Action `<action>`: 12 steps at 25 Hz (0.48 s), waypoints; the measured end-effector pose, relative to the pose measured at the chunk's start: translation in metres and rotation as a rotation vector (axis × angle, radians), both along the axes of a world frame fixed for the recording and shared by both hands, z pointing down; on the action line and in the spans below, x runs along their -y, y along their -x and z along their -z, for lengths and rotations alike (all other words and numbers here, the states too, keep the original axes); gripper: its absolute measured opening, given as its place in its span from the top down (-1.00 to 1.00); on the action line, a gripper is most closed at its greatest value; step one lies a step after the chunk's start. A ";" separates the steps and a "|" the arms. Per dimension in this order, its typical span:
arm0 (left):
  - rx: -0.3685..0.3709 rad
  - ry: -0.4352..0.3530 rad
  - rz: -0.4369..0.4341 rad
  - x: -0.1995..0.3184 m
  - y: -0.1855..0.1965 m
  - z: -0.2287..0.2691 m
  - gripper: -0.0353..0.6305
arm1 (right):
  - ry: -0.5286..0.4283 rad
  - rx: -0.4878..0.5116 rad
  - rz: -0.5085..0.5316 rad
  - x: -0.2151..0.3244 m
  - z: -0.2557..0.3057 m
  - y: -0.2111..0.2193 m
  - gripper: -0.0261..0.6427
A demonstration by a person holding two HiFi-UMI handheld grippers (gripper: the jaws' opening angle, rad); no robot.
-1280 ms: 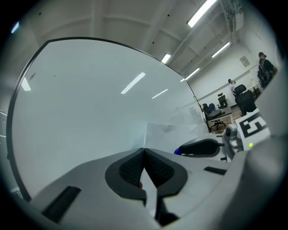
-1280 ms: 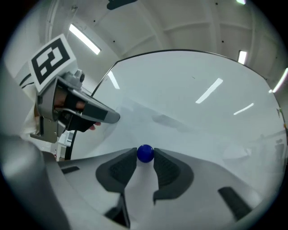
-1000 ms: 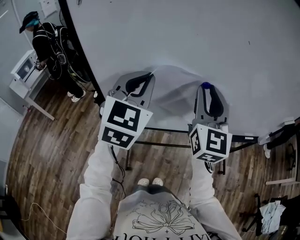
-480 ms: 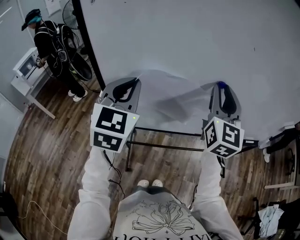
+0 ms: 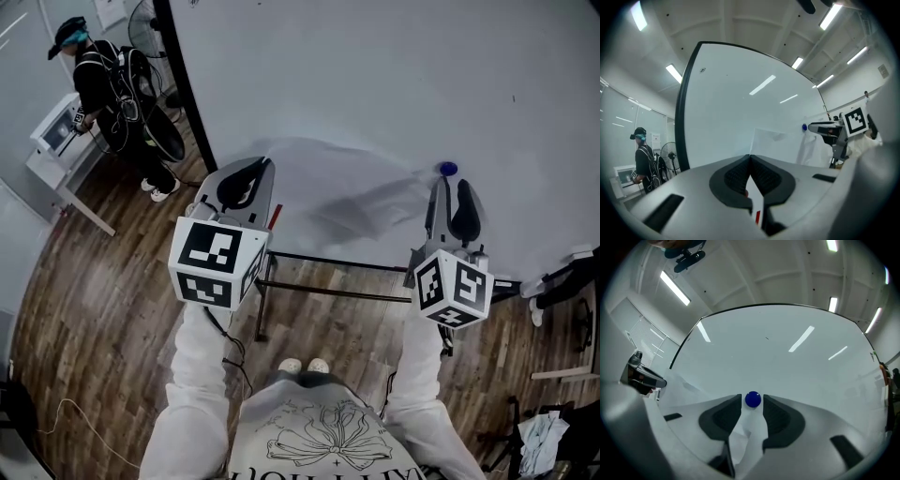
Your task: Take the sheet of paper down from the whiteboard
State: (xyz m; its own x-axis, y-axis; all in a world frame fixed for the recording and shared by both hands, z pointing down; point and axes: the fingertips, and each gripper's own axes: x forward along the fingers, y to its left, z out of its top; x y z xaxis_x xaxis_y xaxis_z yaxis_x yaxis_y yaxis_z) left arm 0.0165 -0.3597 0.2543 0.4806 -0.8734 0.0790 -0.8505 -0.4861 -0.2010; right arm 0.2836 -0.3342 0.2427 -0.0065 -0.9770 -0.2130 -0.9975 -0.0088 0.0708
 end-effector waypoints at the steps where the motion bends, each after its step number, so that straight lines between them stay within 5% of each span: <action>1: -0.014 -0.001 0.004 -0.002 0.002 0.001 0.88 | -0.003 0.002 -0.004 -0.004 -0.001 0.003 0.54; 12: -0.159 0.008 0.059 -0.024 0.020 -0.009 0.88 | 0.010 0.034 0.030 -0.021 -0.020 0.036 0.83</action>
State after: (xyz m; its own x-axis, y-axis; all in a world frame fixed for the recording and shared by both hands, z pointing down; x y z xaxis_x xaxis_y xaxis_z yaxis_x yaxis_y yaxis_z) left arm -0.0032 -0.3357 0.2630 0.4359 -0.8999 0.0134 -0.8981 -0.4360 -0.0577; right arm 0.2473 -0.3129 0.2630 -0.0287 -0.9786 -0.2036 -0.9991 0.0216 0.0372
